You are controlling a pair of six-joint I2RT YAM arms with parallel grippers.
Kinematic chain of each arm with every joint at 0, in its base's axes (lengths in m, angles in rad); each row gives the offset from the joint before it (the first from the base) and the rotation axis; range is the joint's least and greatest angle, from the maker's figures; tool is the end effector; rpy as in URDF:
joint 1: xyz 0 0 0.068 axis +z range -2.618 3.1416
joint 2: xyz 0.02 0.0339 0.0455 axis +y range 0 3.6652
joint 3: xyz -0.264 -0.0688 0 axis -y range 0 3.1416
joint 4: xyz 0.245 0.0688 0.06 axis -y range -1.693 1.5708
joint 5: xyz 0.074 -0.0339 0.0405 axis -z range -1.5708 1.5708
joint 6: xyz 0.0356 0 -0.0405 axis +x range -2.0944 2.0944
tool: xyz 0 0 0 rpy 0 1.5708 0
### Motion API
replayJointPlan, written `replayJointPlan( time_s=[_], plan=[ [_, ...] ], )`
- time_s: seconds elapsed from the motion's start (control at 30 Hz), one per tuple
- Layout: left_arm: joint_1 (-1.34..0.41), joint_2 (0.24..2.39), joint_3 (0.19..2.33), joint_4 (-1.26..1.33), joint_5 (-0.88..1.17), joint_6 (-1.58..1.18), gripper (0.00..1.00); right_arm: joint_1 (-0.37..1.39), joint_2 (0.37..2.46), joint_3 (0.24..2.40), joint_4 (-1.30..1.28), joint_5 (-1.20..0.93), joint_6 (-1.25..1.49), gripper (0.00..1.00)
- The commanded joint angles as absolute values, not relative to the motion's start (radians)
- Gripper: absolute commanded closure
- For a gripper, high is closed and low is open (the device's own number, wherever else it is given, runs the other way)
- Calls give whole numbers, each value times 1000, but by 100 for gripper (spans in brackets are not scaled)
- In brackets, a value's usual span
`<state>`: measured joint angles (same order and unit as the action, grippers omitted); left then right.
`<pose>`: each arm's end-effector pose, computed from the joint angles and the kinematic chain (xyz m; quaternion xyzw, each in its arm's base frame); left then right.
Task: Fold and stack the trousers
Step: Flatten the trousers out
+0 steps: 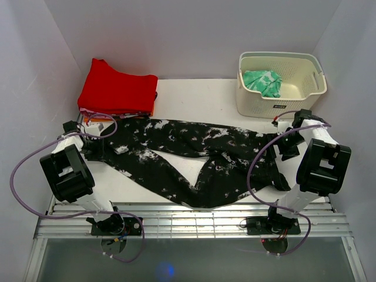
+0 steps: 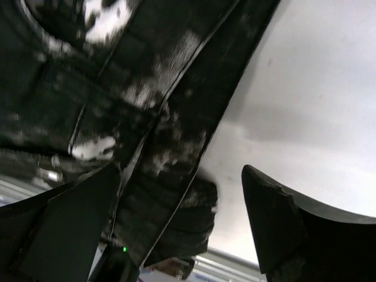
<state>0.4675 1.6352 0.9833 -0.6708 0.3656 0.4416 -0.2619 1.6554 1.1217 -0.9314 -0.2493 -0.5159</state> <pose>0.2686 0.1214 0.1720 0.0099 0.9760 -0.1087 0.1885 0.2874 -0.0679 0.1957 -0.1320 0.9820 0.0950 0.0956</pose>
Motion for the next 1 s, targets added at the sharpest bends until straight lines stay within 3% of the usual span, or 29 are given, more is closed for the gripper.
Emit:
replayJointPlan(
  time_s=[0.0, 0.07, 0.17, 0.2, 0.3, 0.37, 0.4, 0.47, 0.5, 0.63, 0.97],
  plan=[
    [468, 1644, 1022, -630, 422, 445, 56, -265, 1677, 1118, -769, -308, -433, 12],
    [468, 1651, 1020, -624, 436, 439, 56, -267, 1707, 1111, -746, -322, -414, 16],
    [462, 1666, 1003, -603, 451, 426, 57, -267, 1750, 1089, -704, -336, -393, 30],
    [459, 1670, 999, -595, 448, 425, 57, -267, 1758, 1074, -675, -325, -388, 42],
    [446, 1690, 974, -563, 442, 411, 57, -265, 1779, 1066, -649, -325, -390, 66],
    [439, 1703, 957, -543, 414, 400, 63, -267, 1786, 1077, -644, -330, -393, 77],
    [437, 1701, 950, -532, 401, 397, 66, -267, 1784, 1081, -646, -324, -393, 91],
    [439, 1692, 930, -509, 353, 394, 76, -268, 1772, 1092, -649, -315, -399, 92],
    [439, 1690, 928, -509, 335, 397, 85, -270, 1764, 1095, -650, -302, -402, 92],
    [488, 1680, 954, -578, 276, 432, 100, -297, 1717, 1109, -663, -264, -431, 92],
    [647, 1615, 1061, -771, 247, 659, 100, -426, 1744, 1224, -739, -241, -508, 92]
  ],
)
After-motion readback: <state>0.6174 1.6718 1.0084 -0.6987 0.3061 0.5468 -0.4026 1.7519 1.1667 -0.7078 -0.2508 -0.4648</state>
